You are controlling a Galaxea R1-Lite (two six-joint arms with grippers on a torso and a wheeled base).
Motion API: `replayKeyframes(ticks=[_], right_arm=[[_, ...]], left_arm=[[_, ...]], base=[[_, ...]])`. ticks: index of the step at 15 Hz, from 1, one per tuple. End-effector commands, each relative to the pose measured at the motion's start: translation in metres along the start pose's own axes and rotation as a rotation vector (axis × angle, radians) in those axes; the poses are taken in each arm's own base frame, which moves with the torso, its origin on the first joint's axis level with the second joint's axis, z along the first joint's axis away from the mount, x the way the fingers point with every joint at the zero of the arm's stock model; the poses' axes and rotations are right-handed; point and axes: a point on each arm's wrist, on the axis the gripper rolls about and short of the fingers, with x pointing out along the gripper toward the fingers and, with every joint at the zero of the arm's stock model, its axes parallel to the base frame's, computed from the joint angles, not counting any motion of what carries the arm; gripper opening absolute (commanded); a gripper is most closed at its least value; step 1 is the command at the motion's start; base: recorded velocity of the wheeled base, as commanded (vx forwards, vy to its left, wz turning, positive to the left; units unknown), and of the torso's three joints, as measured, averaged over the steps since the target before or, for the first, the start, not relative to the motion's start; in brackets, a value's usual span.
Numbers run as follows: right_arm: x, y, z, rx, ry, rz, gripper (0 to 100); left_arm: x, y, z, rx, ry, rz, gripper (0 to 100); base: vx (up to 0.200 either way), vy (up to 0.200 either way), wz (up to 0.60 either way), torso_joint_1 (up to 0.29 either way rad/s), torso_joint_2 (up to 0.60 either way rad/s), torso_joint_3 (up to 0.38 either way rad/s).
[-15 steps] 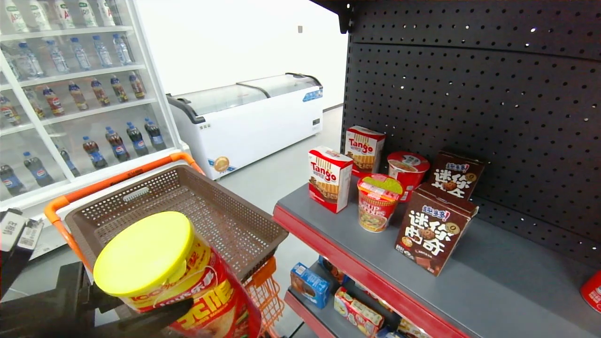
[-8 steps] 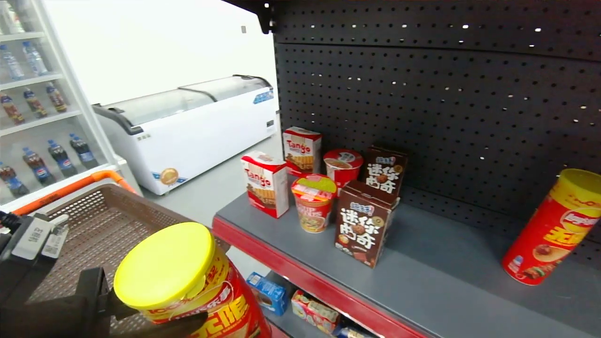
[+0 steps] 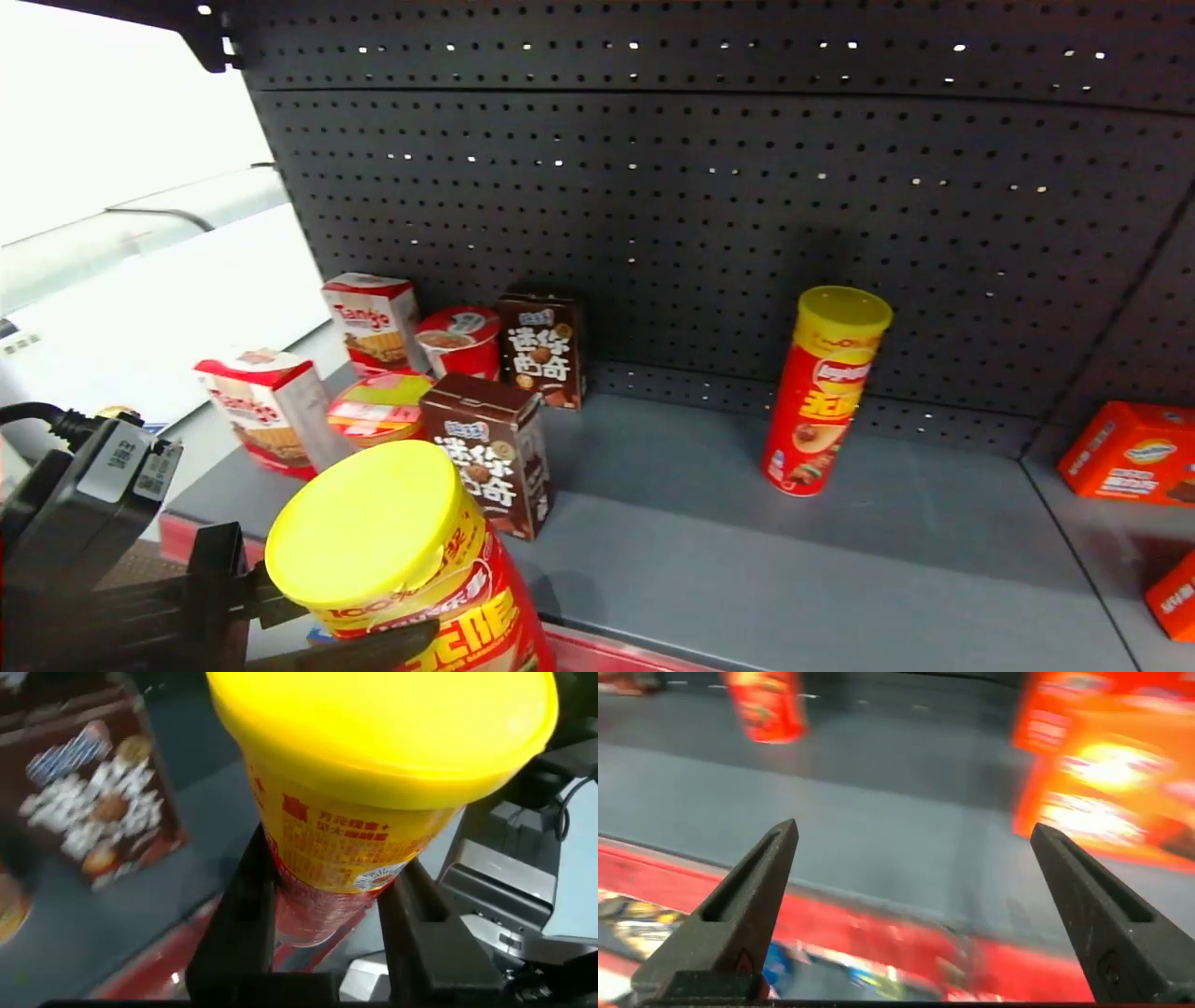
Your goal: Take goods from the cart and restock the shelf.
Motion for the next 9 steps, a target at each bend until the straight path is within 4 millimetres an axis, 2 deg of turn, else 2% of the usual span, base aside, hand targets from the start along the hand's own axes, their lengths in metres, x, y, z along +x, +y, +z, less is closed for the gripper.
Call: replayKeyframes(ticks=[1, 4, 9], right_arm=[[0.0, 0.0, 0.0, -0.002, 0.0, 0.0, 100], [0.0, 0.0, 0.0, 0.0, 0.0, 0.0, 100], [0.0, 0.0, -0.0001, -0.003, 0.001, 0.003, 100]], left_arm=[[0.0045, 0.0028, 0.0011, -0.007, 0.011, -0.001, 0], [0.0045, 0.0028, 0.0002, -0.009, 0.013, -0.001, 0], [0.0043, 0.0038, 0.0009, -0.009, 0.012, 0.006, 0]], base=[[0.0, 0.0, -0.6, 0.007, 0.0, 0.002], [0.0, 0.0, -0.6, 0.001, 0.0, 0.002], [0.0, 0.0, 0.0, 0.0, 0.0, 0.0]])
